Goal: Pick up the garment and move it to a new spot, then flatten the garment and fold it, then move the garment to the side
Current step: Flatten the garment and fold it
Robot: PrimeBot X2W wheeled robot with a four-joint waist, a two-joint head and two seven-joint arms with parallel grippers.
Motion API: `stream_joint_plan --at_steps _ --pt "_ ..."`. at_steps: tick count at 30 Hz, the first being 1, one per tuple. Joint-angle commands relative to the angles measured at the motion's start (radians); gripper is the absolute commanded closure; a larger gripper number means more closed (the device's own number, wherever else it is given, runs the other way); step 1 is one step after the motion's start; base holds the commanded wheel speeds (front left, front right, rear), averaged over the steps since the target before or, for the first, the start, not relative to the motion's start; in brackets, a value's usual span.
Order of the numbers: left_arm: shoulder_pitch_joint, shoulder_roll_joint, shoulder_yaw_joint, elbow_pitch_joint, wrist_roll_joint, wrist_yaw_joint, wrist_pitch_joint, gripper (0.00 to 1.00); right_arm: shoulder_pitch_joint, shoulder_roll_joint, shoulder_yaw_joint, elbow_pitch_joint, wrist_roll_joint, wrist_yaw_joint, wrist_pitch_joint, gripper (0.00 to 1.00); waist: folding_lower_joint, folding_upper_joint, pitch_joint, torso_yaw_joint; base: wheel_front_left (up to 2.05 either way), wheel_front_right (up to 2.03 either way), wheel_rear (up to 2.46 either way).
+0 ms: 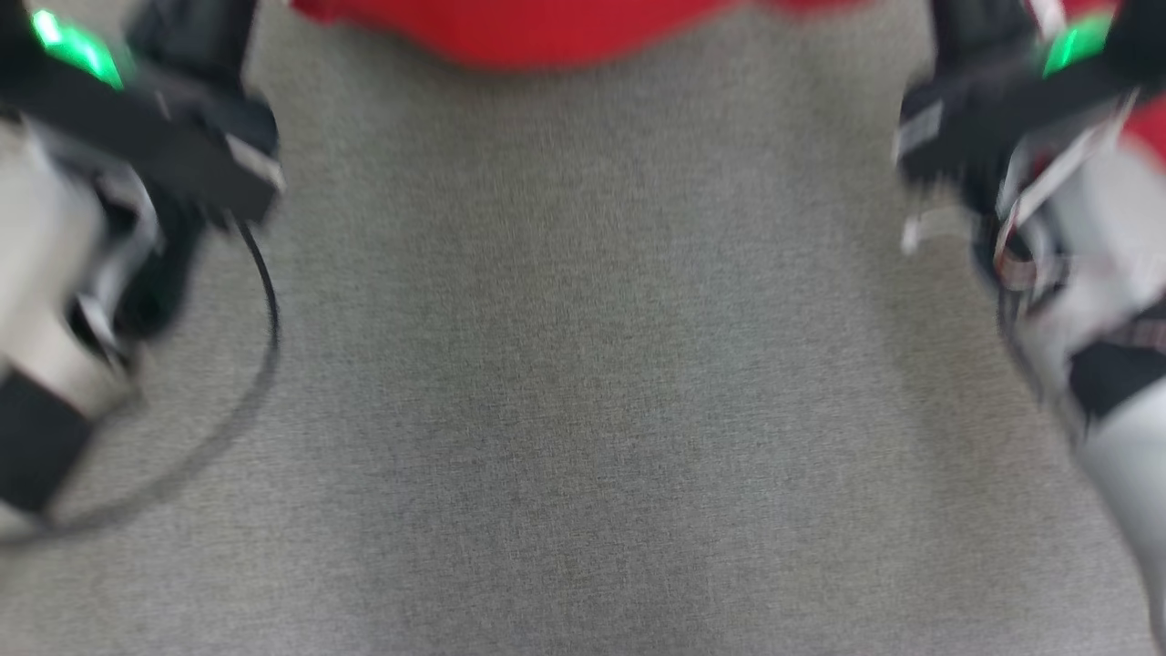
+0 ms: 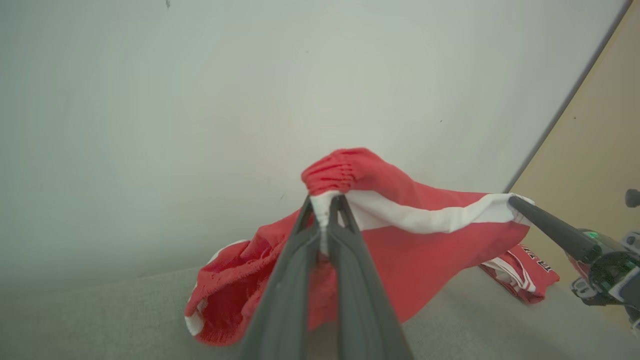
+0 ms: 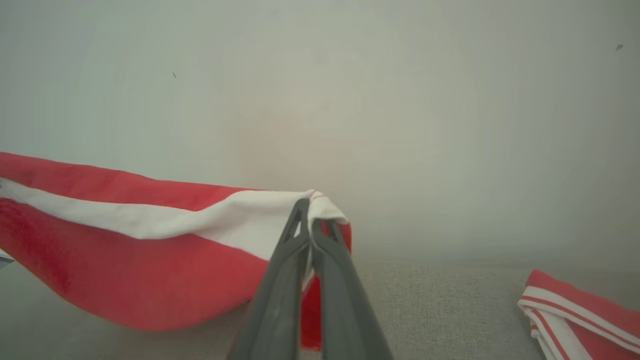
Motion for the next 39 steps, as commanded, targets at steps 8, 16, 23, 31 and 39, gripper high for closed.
stream_joint_plan --at_steps 8,16,23,31,39 --pt "0.445 -0.048 0.130 -0.151 0.184 0.017 -0.005 1.00 0.437 -0.040 -0.052 -0.200 -0.032 -0.003 -0.003 1.00 0.0003 0.0002 -0.169 0.001 0.00 0.00 0.00" --pt "0.756 -0.075 0.163 -0.229 0.320 0.013 -0.005 1.00 0.747 -0.053 -0.100 -0.341 -0.077 -0.003 0.071 1.00 0.0003 0.0002 -0.251 -0.002 0.00 0.00 0.00" --pt "0.933 -0.127 0.162 -0.217 0.397 0.000 -0.005 1.00 0.965 -0.049 -0.174 -0.429 -0.108 -0.003 0.131 1.00 0.0003 0.0002 -0.318 0.020 0.00 0.00 0.00" --pt "1.064 -0.173 0.199 -0.200 0.448 -0.009 -0.005 1.00 1.171 -0.010 -0.255 -0.541 -0.147 -0.003 0.211 1.00 0.0003 0.0002 -0.386 0.036 0.00 0.00 0.00" --pt "1.158 -0.179 0.218 -0.189 0.487 -0.016 -0.005 1.00 1.322 0.012 -0.326 -0.624 -0.136 -0.003 0.294 1.00 0.0003 0.0002 -0.440 0.045 0.00 0.00 0.00"
